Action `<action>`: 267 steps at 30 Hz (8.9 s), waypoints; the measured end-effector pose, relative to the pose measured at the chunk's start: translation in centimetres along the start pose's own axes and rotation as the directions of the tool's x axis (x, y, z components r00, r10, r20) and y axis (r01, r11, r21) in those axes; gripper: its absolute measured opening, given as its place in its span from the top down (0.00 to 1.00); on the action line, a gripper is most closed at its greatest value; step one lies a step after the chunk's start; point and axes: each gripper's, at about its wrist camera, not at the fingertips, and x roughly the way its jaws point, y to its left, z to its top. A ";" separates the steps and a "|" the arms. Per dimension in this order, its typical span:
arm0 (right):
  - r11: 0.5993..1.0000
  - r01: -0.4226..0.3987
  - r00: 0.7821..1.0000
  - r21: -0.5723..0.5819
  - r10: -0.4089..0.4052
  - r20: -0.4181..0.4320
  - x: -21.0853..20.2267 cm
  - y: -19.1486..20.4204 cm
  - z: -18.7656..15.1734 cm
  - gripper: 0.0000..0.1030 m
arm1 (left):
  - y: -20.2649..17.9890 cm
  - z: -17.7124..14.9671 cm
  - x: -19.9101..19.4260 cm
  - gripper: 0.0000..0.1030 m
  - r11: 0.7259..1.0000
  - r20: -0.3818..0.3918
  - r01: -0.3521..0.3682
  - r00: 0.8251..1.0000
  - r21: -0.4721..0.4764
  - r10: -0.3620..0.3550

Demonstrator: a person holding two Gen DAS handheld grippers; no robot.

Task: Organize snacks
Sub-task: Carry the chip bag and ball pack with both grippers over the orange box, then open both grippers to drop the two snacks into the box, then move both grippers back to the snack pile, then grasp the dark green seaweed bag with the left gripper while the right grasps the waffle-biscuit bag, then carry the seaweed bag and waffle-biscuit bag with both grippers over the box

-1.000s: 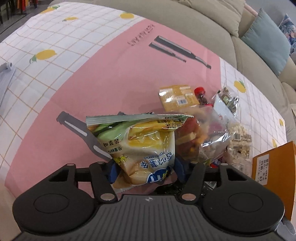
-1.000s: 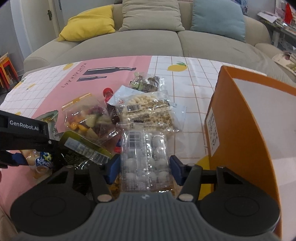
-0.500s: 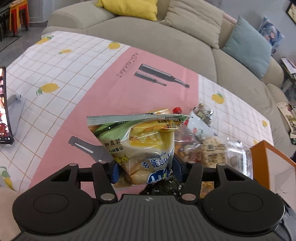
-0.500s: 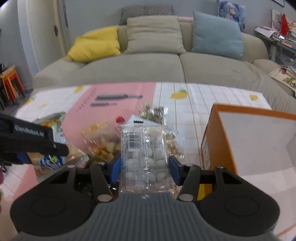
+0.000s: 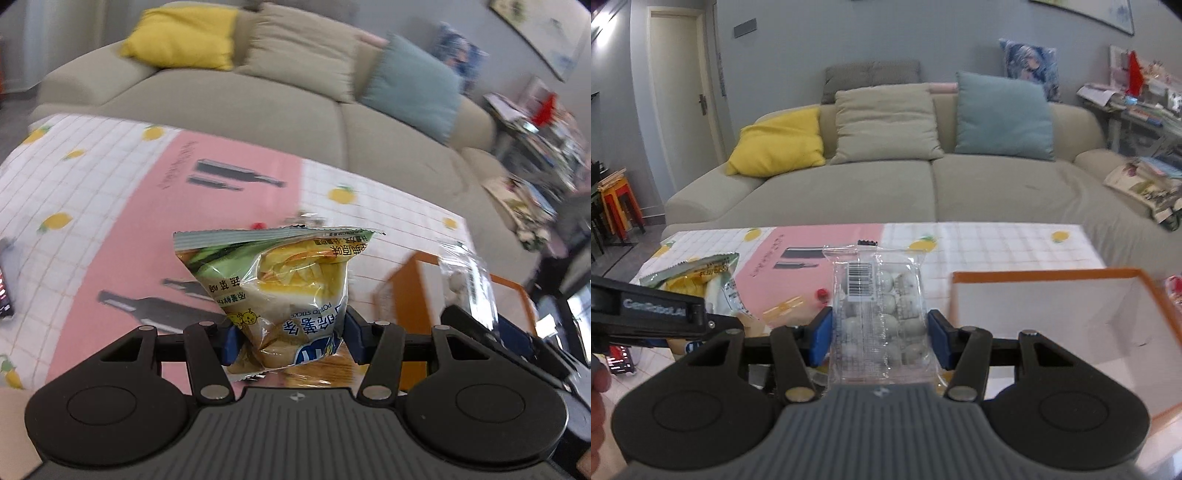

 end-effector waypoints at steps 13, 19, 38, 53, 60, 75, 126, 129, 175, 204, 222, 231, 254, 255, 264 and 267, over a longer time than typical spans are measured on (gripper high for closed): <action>0.992 0.116 0.989 0.053 -0.110 -0.095 -3.1 -9.9 1.6 0.48 | -10.9 1.0 1.2 0.41 0.944 -0.120 0.227 0.972 0.239 -0.203; 0.982 0.178 0.966 0.058 -0.163 -0.200 -1.8 -14.6 1.1 0.48 | -15.5 0.8 4.6 0.40 0.898 -0.255 0.291 0.944 0.331 -0.212; 0.998 0.066 0.829 -0.001 -0.056 -0.556 8.2 -21.9 -1.3 0.48 | -21.7 -2.1 15.5 0.40 0.791 -0.551 0.331 0.835 0.514 0.008; 0.997 0.058 0.746 0.053 -0.008 -0.666 11.6 -22.3 -3.4 0.43 | -21.4 -2.1 16.3 0.26 0.795 -0.573 0.324 0.818 0.513 0.036; 0.995 0.062 0.743 0.074 0.004 -0.669 11.1 -22.1 -2.5 0.36 | -21.2 -1.4 14.6 0.19 0.791 -0.549 0.327 0.836 0.517 0.014; 0.993 0.105 0.847 0.056 -0.060 -0.527 4.5 -20.1 1.6 0.24 | -18.3 1.0 7.7 0.19 0.819 -0.392 0.279 0.917 0.501 -0.073; 0.998 0.026 0.959 -0.059 -0.041 -0.281 7.5 3.9 -6.0 0.17 | 6.4 -1.8 7.7 0.24 0.968 -0.214 0.091 0.976 0.234 -0.040; 0.998 0.022 0.952 -0.064 -0.040 -0.304 9.1 4.0 -6.7 0.17 | 6.5 -1.9 9.4 0.24 0.967 -0.242 0.094 0.970 0.238 -0.035; 0.996 0.003 0.944 -0.087 -0.031 -0.327 14.3 4.3 -9.8 0.39 | 6.3 -2.9 12.8 0.53 0.986 -0.272 0.032 0.962 0.165 0.015; 0.998 -0.052 0.985 -0.031 0.046 -0.168 1.7 3.0 -3.7 0.42 | 1.4 0.0 0.2 0.54 0.984 -0.070 0.030 0.997 0.176 -0.018; 0.993 0.098 0.974 -0.070 -0.110 -0.199 -1.3 -6.7 0.5 0.42 | -10.7 2.1 1.5 0.55 0.902 -0.124 0.250 0.968 0.352 -0.220; 0.989 0.145 0.937 0.037 -0.125 -0.327 2.5 -16.7 2.6 0.42 | -16.2 2.5 6.2 0.55 0.831 -0.234 0.318 0.944 0.457 -0.233; 0.995 0.098 0.791 -0.009 -0.084 -0.606 12.4 -21.5 -0.1 0.41 | -21.0 0.4 20.6 0.56 0.717 -0.575 0.336 0.811 0.611 0.110; 0.995 0.096 0.788 -0.012 -0.083 -0.610 12.4 -21.5 -0.2 0.41 | -21.0 0.4 20.7 0.56 0.720 -0.593 0.350 0.798 0.599 0.105; 0.996 0.083 0.768 0.011 -0.057 -0.637 12.6 -22.1 -0.5 0.41 | -21.4 0.0 21.1 0.57 0.692 -0.657 0.385 0.734 0.611 0.172; 0.997 0.081 0.768 0.016 -0.053 -0.638 12.6 -22.3 -0.5 0.41 | -21.3 -0.3 20.8 0.60 0.682 -0.684 0.414 0.709 0.603 0.174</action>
